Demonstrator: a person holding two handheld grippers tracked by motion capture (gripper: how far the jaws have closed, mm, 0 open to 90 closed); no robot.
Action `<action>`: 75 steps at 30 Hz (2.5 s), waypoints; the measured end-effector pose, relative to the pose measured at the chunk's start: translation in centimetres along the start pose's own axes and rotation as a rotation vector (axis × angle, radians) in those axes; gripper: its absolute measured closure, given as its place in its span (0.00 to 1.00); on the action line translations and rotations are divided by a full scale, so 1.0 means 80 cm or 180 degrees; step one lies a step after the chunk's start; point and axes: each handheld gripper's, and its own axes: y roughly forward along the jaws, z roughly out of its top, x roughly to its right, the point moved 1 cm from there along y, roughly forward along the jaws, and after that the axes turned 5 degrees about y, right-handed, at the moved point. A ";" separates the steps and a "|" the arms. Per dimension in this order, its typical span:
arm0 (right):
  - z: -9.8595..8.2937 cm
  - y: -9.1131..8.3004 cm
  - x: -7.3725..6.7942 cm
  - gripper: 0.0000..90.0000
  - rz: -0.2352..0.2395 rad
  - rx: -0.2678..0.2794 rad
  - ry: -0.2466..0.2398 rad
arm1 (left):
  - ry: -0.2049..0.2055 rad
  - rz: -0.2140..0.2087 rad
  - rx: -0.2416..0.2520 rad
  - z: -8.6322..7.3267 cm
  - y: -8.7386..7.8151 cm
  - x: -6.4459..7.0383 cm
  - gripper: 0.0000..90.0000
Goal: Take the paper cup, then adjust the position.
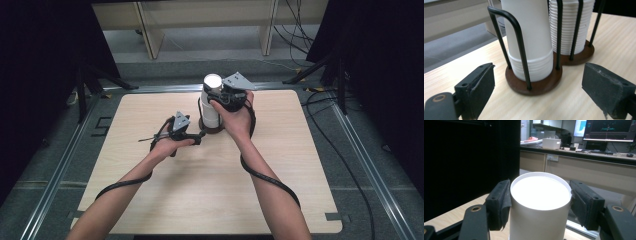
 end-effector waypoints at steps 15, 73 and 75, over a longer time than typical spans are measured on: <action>-0.033 -0.051 -0.001 0.41 0.0168 -0.0027 0.0020 | 0.0022 -0.0012 0.0182 -0.009 -0.078 0.028 0.12; -0.176 -0.169 0.089 0.41 0.0332 -0.0312 0.2215 | -0.0111 -0.0046 0.0380 -0.064 -0.153 0.070 0.12; -0.177 -0.167 0.088 0.41 0.0361 -0.0334 0.2312 | -0.0099 -0.0064 0.0381 -0.062 -0.149 0.074 0.12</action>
